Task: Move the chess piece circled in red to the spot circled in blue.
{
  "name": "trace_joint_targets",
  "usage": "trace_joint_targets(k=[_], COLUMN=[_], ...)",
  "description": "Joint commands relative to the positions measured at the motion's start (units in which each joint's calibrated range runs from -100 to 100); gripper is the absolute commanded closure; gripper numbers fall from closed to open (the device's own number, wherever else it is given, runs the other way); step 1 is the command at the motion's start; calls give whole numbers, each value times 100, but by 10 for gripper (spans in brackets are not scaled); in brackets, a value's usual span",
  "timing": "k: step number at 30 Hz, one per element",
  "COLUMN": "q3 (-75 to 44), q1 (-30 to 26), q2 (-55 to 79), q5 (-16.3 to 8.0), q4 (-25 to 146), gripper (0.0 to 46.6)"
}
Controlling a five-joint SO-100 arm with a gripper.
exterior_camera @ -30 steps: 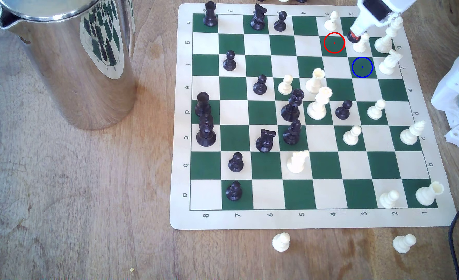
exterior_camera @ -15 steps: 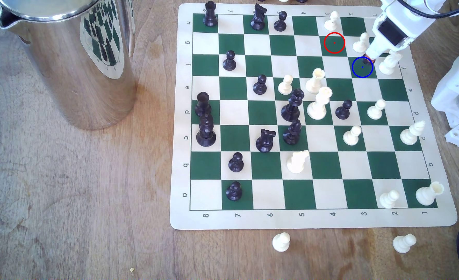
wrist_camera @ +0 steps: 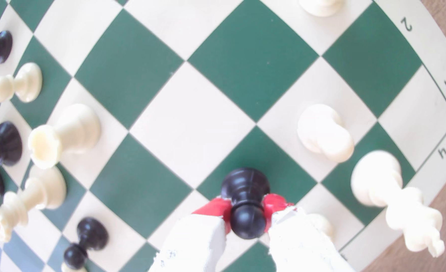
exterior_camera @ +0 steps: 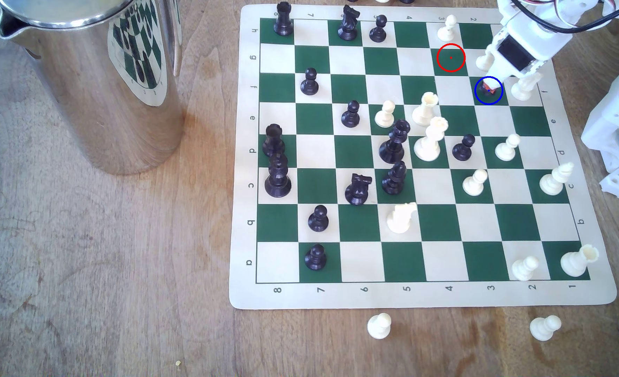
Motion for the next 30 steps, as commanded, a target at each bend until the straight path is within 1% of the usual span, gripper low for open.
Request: trace_joint_targets(k=[1, 17, 18, 19, 20, 24, 26, 30], q3=[-94, -76, -76, -76, -76, -76, -76, -85], q1=[72, 25, 33, 41, 56, 56, 49, 56], q2=[140, 301, 301, 309, 309, 318, 326, 284], q5=[10, 68, 68, 73, 78, 88, 107, 166], q4=[-137, -71, -71, -79, -79, -63, 44, 175], gripper=[464, 460, 434, 419, 391, 339, 332, 347])
